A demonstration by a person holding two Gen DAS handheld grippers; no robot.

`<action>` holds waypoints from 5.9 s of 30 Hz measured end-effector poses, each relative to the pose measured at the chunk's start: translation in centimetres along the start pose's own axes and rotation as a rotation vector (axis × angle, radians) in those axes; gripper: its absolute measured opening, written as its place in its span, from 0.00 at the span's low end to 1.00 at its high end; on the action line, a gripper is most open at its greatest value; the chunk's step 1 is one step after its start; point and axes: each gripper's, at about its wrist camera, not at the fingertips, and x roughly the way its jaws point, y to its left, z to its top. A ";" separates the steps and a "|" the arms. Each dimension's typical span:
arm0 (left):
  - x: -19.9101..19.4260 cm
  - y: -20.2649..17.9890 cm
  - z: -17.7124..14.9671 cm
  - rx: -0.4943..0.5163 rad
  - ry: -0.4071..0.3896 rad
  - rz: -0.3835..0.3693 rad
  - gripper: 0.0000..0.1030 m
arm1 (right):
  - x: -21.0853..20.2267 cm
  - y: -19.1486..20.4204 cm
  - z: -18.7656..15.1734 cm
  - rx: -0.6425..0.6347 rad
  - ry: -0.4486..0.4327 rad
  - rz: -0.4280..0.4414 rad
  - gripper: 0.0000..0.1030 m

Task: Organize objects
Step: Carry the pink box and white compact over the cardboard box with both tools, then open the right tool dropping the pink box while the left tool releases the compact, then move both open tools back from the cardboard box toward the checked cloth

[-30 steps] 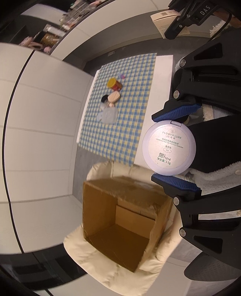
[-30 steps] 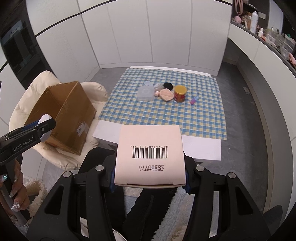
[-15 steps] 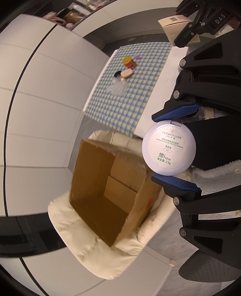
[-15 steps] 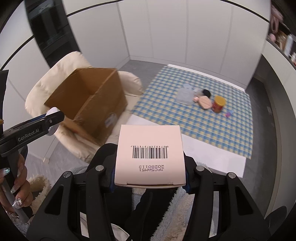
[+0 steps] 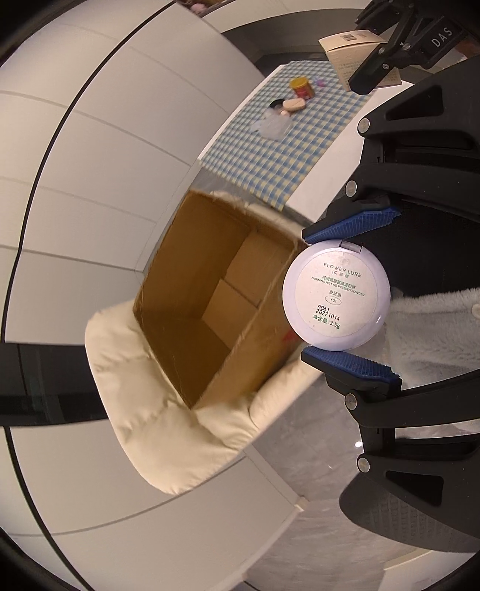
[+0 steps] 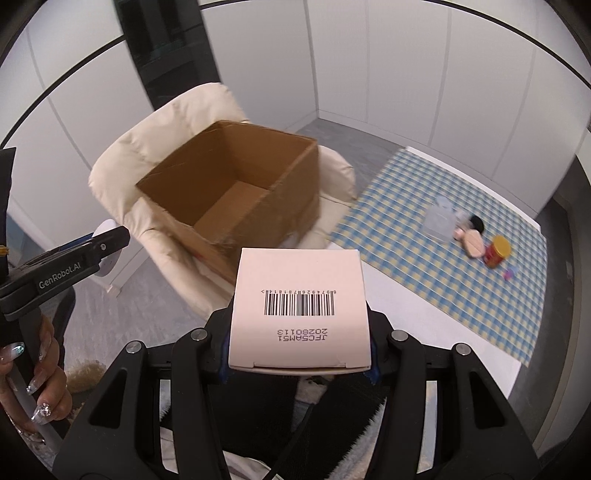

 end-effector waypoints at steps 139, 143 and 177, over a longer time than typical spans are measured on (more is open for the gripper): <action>12.1 4.1 5.4 -0.015 0.146 -0.010 0.94 | 13.9 5.0 8.5 0.011 0.033 -0.024 0.94; 11.4 4.3 4.2 0.005 0.154 -0.010 0.94 | 13.0 5.0 7.6 0.005 0.027 -0.035 0.94; 7.7 5.4 -0.4 0.046 0.171 -0.034 0.94 | 7.8 5.5 1.7 -0.004 0.022 -0.057 0.94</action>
